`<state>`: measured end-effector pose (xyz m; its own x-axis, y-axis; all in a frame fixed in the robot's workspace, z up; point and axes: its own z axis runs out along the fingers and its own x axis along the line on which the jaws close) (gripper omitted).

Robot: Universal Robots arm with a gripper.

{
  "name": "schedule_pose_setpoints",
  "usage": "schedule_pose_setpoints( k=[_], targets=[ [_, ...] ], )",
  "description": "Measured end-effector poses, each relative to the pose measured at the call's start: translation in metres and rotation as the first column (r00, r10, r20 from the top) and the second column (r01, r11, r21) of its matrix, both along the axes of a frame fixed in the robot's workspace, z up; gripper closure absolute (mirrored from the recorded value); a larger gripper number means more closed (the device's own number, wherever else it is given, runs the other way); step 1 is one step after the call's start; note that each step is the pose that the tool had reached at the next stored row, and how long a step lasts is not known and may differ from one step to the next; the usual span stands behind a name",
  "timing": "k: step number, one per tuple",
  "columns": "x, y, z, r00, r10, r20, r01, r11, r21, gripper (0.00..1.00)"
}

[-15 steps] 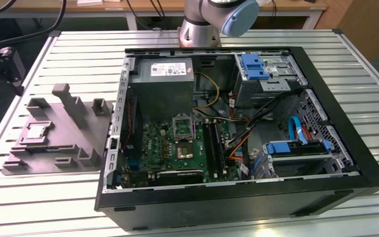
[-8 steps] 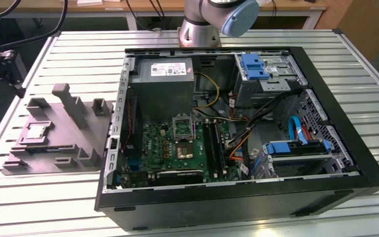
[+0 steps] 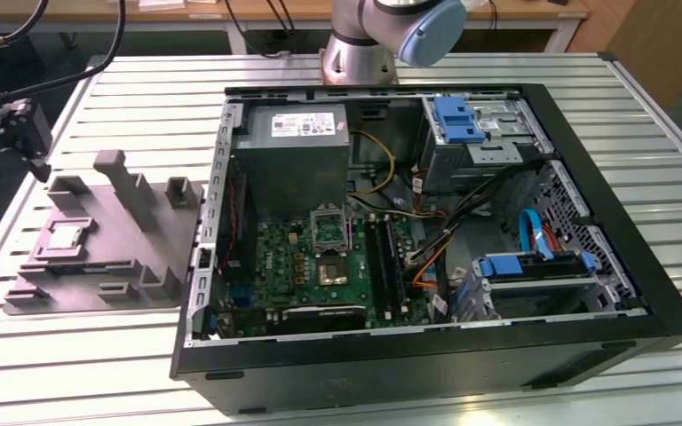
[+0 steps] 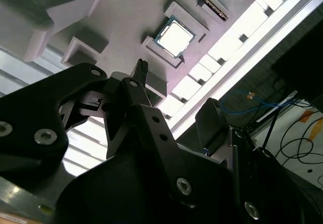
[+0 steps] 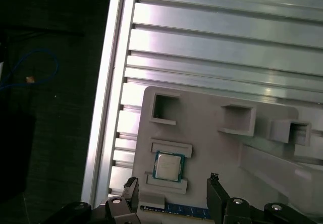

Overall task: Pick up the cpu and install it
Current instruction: 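Pick up the cpu and move it towards the insertion slot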

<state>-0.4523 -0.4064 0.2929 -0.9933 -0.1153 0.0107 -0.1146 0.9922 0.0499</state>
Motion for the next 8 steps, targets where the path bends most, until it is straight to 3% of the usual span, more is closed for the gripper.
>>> schedule_pose_setpoints(
  k=[8],
  targets=[
    [0.0, 0.0, -0.0081, 1.0, 0.0, 0.0, 0.0, 1.0, 0.0, 0.35]
  ],
)
